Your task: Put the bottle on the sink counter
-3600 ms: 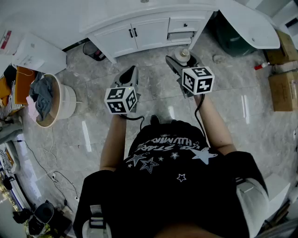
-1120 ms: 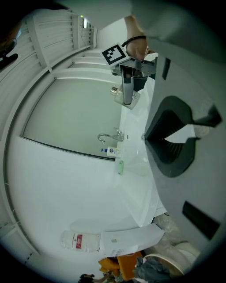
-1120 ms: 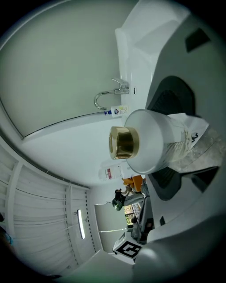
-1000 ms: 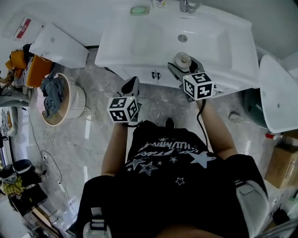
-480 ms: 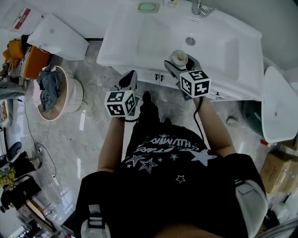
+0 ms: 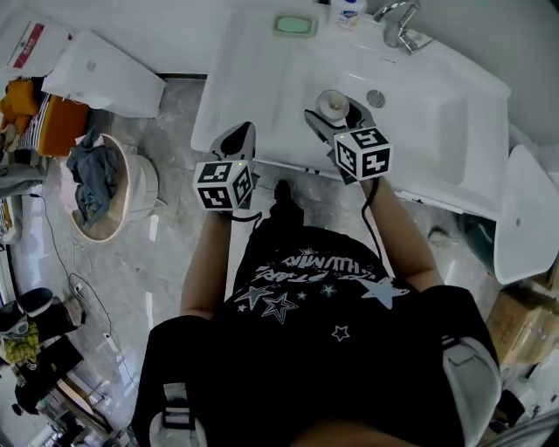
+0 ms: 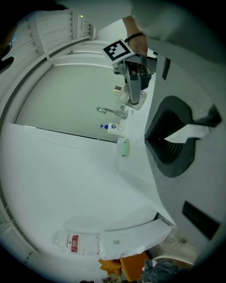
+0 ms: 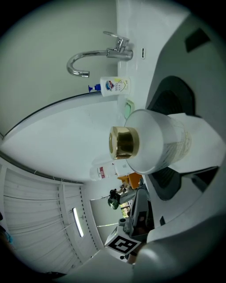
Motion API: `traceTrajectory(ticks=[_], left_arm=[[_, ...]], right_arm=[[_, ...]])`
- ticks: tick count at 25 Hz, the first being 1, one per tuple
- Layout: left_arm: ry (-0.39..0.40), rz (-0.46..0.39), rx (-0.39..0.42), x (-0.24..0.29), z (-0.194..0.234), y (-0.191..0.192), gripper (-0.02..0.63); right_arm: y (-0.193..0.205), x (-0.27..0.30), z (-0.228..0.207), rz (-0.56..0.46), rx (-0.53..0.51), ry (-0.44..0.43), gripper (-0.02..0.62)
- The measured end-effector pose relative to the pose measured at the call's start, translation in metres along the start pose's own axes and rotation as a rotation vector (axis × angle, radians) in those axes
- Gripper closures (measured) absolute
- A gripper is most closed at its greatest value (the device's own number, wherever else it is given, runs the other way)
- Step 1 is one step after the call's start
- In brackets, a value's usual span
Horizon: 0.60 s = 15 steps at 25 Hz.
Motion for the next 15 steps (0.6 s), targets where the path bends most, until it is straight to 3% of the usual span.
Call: traceTrajectory(ticks=[15], left_arm=[[0.013, 0.052, -0.024, 0.065, 0.092, -0.024, 0.598]], right_arm=[[-0.021, 0.122, -0.003, 0.050, -0.012, 0.015, 0.273]])
Point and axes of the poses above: the fingertips, and each gripper's own axes: x forward along the fingers, z to its left, y out of its underside, the point moved 3 cm from there along -x, backward along the fingers, and after that the axes turned 8 degrees about y, right-handed, at the moved point
